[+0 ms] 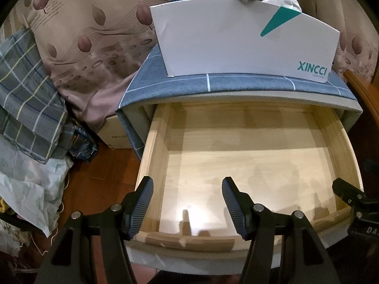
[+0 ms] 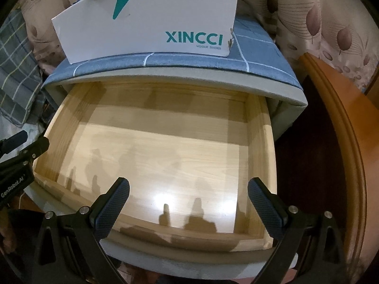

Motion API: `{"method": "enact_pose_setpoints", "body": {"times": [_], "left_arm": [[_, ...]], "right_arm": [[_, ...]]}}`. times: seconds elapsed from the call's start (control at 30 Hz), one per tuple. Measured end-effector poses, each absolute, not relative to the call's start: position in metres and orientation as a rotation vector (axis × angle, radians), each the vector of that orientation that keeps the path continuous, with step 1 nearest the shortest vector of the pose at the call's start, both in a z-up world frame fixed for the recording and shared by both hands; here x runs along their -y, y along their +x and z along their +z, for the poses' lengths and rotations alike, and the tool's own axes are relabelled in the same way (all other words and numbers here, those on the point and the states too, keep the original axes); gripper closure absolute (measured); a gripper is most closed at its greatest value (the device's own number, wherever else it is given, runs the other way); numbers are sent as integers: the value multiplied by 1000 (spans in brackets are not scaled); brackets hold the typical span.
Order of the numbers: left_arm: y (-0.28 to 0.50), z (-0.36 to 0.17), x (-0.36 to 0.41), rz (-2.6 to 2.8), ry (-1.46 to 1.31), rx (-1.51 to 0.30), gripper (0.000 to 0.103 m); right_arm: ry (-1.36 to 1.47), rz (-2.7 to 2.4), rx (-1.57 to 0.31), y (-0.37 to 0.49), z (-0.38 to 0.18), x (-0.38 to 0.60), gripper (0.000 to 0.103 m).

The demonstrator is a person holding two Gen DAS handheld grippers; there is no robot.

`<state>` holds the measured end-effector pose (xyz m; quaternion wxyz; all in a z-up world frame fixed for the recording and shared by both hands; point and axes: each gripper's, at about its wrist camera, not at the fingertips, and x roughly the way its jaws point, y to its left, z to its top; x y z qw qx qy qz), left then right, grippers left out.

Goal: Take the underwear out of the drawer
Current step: 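Withdraw the right tool from the box back over the empty drawer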

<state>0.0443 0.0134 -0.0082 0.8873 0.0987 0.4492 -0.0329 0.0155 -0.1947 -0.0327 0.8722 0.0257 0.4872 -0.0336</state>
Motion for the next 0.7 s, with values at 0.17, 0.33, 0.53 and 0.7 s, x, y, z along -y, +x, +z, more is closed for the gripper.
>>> {"method": "enact_pose_setpoints", "body": {"times": [0.17,0.33,0.53,0.7], "left_arm": [[45,-9,-14,-70,206,-934,41],[45,-9,-12,-75,204,-926,41],[43,-7,-10,-82,198,-912,41],[44,-7,-10,-80,196,-921,41]], "right_arm": [[56,-71,-1022,16,-34,195,4],[55,-72,-1024,16,-34,194,4],[56,-71,-1025,17,-34,194,4],[51,-71,-1024,17,-35,193,4]]}}
